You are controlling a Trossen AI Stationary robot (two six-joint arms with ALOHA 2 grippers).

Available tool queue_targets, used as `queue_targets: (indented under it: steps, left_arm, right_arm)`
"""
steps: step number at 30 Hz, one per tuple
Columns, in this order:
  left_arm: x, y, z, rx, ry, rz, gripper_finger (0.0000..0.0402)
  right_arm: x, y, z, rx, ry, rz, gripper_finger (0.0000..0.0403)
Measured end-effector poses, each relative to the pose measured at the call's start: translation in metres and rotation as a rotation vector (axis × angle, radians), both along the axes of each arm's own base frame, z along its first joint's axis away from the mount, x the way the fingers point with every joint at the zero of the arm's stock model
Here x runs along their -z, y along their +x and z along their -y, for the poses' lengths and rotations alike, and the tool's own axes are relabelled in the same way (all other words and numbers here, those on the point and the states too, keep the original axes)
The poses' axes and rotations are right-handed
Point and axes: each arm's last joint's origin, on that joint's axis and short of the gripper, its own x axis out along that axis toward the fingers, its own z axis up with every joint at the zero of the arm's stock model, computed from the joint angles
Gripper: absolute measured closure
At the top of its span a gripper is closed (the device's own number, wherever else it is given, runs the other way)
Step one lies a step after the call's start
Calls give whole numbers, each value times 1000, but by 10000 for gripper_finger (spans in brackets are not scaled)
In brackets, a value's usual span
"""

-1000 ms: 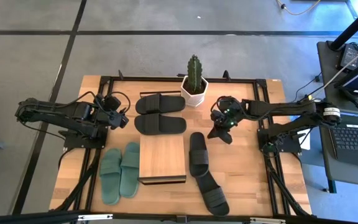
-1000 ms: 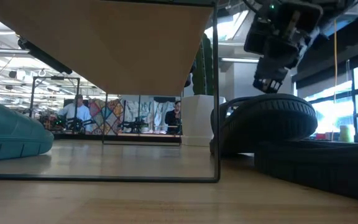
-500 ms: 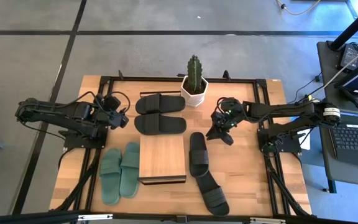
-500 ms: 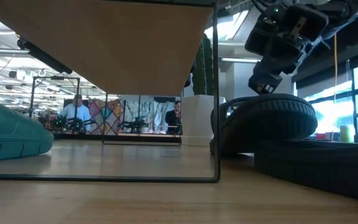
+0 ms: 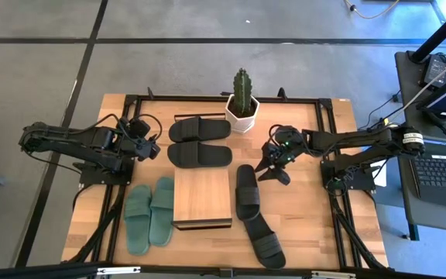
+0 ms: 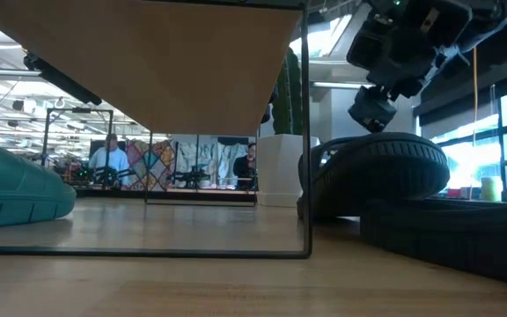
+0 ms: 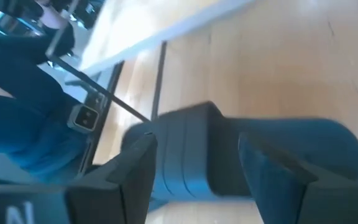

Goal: Pick and place slides into the shelf
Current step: Put the black slides under the shelf

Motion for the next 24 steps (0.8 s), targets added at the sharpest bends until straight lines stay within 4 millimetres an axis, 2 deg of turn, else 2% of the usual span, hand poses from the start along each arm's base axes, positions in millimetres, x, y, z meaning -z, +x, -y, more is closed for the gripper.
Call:
queue_targets:
  steps: [6,12,24]
  left_arm:
    - [0,0,0,0,0,0,177]
    - [0,0,0,1,-5,1,177]
    - [-1,2,0,-19,-21,45,177]
  right_arm:
    - [-4,3,-6,12,33,20,176]
    - [-2,5,-4,189,37,-33,176]
    - [12,5,-5,126,43,-128,176]
